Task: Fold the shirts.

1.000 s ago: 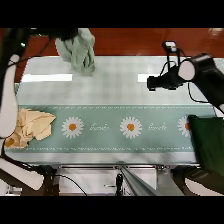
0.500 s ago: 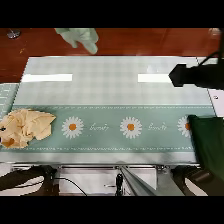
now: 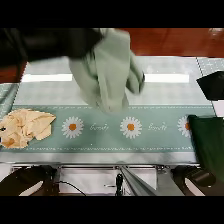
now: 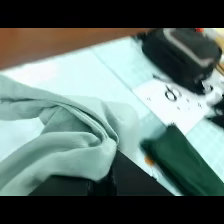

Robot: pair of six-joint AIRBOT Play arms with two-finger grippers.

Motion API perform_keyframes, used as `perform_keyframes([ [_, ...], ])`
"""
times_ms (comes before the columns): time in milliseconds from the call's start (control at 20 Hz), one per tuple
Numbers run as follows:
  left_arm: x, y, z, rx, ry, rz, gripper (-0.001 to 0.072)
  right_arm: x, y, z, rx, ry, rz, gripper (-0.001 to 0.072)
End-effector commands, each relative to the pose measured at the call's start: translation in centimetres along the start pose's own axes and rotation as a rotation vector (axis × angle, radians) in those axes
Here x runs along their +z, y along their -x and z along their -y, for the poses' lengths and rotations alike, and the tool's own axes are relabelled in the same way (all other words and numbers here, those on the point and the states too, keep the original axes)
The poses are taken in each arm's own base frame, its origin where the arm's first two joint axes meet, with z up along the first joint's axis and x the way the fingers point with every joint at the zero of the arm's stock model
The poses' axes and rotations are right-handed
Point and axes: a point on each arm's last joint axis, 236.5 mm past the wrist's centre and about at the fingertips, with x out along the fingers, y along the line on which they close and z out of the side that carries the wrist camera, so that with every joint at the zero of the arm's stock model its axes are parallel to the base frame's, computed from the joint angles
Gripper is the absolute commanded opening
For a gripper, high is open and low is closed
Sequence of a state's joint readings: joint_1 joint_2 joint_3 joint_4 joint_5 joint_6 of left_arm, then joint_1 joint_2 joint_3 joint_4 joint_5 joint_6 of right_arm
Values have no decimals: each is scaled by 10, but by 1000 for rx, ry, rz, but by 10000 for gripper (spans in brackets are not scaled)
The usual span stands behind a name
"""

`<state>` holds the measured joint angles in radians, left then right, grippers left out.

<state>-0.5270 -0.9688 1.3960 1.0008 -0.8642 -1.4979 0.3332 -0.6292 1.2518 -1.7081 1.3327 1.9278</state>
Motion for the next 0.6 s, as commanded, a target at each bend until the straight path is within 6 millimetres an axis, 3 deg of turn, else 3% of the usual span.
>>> perform_keyframes([
  [0,-98,-14,-3,-68,211,-111,26,-7,5,9,-30,-7,-18,631],
  [100,-159,-26,-23,-55,279,-208,26,-7,5,9,-33,-20,-17,631],
  [200,-224,-34,-56,19,360,-322,26,-7,5,10,-35,-28,-20,631],
  [300,-276,-25,-100,126,409,-438,27,-11,0,10,-42,-27,-42,631],
  [400,-311,-5,-145,238,473,-544,27,-22,-11,12,-55,-36,-75,631],
  [500,-332,12,-169,284,591,-632,31,-42,-30,14,-65,-56,-125,631],
  [550,-340,19,-175,293,644,-666,116,-52,-44,11,-55,-68,-144,631],
])
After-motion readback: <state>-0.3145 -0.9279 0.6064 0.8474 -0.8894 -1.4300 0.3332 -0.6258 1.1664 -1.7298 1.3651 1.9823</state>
